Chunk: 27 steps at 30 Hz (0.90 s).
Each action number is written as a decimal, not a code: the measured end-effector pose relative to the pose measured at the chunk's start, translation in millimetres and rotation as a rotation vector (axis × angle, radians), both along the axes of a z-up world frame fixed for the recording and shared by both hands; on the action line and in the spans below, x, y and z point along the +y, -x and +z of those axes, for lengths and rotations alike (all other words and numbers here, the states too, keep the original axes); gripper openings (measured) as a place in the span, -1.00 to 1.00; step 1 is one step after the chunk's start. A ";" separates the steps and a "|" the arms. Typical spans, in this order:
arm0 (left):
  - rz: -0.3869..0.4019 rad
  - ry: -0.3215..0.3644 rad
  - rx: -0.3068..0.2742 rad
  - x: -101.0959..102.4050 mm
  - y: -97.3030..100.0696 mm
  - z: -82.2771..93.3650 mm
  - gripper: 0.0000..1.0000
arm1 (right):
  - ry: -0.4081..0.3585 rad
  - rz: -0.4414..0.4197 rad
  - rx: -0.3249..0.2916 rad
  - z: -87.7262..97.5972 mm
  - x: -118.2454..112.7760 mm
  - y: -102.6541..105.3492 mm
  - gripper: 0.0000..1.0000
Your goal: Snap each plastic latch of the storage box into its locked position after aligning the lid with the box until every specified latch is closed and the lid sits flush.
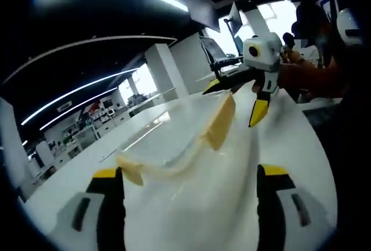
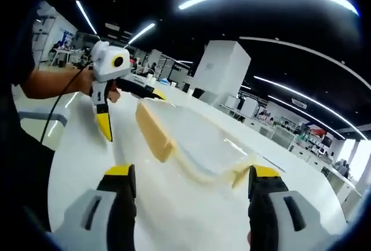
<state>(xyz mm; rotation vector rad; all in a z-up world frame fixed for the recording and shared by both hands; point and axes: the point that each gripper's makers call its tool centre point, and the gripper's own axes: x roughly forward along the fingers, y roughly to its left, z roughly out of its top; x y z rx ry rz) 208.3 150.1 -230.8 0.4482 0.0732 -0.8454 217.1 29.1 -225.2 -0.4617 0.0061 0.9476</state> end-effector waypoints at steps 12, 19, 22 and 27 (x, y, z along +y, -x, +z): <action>-0.034 0.058 -0.068 -8.5 4.4 31.7 0.89 | -0.031 0.032 -0.026 24.6 -0.2 5.3 0.42; -0.092 0.010 -0.084 -26.9 8.6 31.2 0.82 | 0.055 0.092 -0.070 17.8 16.3 11.9 0.40; -0.107 -0.001 -0.078 -29.6 10.0 27.3 0.81 | 0.069 0.111 -0.067 12.9 21.9 13.7 0.37; -0.119 -0.001 -0.046 -32.3 10.2 20.3 0.80 | 0.072 0.132 -0.059 8.9 27.5 15.3 0.33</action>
